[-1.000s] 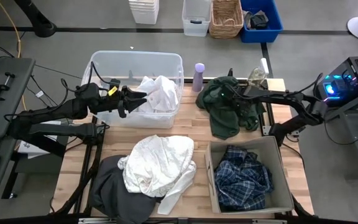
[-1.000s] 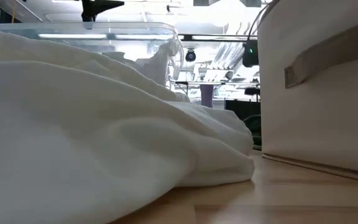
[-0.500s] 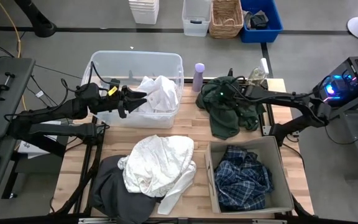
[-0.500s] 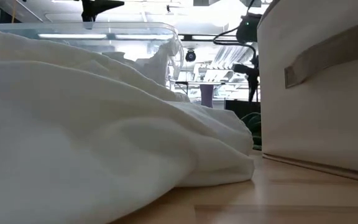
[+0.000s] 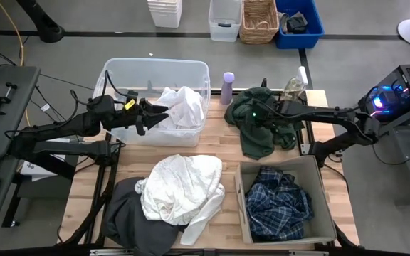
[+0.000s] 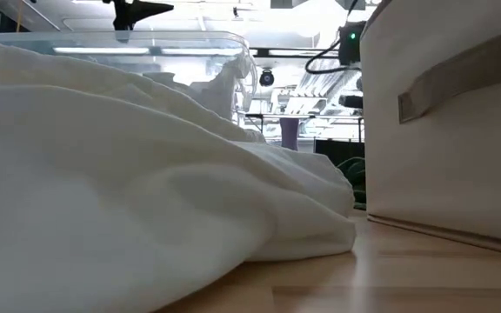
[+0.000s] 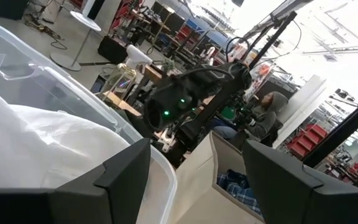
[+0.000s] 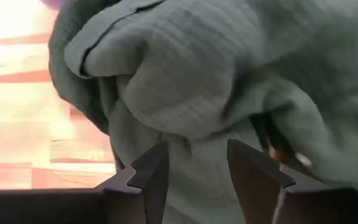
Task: Sort clothes
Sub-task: Put the green shirt into the laundry bin, then put the white shirt into the transparent bin, then put the white underwear into the transparent bin
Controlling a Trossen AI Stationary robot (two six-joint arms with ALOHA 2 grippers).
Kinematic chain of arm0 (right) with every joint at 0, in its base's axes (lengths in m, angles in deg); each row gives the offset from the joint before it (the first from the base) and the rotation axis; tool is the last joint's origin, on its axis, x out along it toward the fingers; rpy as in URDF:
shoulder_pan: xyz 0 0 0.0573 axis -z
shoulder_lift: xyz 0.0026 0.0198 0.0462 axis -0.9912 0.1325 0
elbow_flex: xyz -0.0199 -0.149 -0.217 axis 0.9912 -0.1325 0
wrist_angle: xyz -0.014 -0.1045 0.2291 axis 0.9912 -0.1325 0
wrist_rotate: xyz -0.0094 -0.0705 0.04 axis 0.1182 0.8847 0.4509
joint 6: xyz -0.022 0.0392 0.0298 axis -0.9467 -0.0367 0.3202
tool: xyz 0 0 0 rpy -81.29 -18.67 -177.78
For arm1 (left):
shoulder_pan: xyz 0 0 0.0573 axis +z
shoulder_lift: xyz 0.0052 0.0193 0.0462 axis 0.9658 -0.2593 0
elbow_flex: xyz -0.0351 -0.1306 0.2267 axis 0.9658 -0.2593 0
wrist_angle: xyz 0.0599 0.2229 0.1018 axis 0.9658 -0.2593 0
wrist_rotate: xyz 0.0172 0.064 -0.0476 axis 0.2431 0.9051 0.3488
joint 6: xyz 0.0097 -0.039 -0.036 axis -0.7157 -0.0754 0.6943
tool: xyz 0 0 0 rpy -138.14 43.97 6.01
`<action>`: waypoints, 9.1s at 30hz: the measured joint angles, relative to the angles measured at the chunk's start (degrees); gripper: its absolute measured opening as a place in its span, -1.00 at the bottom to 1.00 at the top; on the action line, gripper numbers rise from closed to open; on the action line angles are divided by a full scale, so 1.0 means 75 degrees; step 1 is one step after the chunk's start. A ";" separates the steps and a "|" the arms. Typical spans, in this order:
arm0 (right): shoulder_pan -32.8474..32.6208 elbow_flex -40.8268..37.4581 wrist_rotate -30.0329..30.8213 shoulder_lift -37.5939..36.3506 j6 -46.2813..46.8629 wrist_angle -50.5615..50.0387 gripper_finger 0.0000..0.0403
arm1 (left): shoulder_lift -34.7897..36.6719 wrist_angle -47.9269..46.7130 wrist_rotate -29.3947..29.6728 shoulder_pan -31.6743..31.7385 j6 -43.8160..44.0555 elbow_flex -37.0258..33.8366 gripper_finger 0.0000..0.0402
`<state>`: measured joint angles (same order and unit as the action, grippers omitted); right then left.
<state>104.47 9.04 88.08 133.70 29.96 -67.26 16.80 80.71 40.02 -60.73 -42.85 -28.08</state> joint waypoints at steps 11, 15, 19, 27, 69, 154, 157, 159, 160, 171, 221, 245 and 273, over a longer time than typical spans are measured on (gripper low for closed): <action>0.0040 -0.0628 0.0568 -0.0821 0.1354 0.0160 0.27 | 0.0000 0.0003 -0.0003 0.0000 0.0003 0.0002 0.22; 0.0400 -0.0798 0.0962 -0.0686 0.1910 0.0964 0.42 | 0.0000 0.0000 -0.0003 0.0000 0.0005 0.0002 0.22; 0.0953 -0.0819 0.0932 -0.0128 0.2058 0.1003 0.44 | 0.0000 0.0000 0.0000 0.0000 0.0008 -0.0001 0.22; 0.1546 -0.0819 0.0554 0.1285 0.1913 0.2576 0.43 | 0.0000 0.0001 0.0000 0.0000 0.0146 -0.0001 0.22; -0.7941 0.3144 0.1252 -0.3883 -0.8733 0.5974 -0.86 | 0.0000 0.1337 0.1173 -0.0003 0.0244 0.0005 0.22; -0.7944 0.4769 0.0972 -0.1242 0.2644 -0.5122 0.17 | -0.5288 -0.5746 0.0250 -0.3821 -0.4012 0.3997 0.22; -0.7941 0.4903 0.1308 -0.1256 0.2286 -0.5099 0.17 | -0.6054 -0.5592 0.0664 -0.4131 -0.3228 0.3994 0.22; -0.7943 0.4916 0.1339 -0.1256 0.2037 -0.5107 0.17 | -0.6555 -0.5561 0.0894 -0.4324 -0.2830 0.4061 0.22; -0.7942 0.4902 0.1337 -0.1256 0.1923 -0.5088 0.17 | -0.6791 -0.5593 0.1027 -0.4404 -0.2622 0.4152 0.22; -0.7944 0.4590 0.1333 -0.1253 0.1006 -0.5079 0.17 | -0.9267 -0.6643 0.1785 -0.4500 -0.0014 0.5188 0.22; -0.7032 0.4584 0.2745 -0.1248 0.0820 -0.3797 0.17 | -0.3438 -0.3854 0.5378 -0.1932 -0.4196 0.6218 -0.96; -0.7032 0.4584 0.2694 -0.1248 0.0834 -0.3738 0.17 | -0.3349 -0.5562 0.6409 0.0095 -0.4460 0.5763 -0.96; -0.7034 0.4584 0.2495 -0.1248 0.0792 -0.3761 0.17 | -0.4357 -0.7600 0.0933 -0.2393 -0.2577 0.7355 0.48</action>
<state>51.71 43.42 106.80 124.35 35.90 -95.47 -15.88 23.71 47.02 -78.68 -62.17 27.08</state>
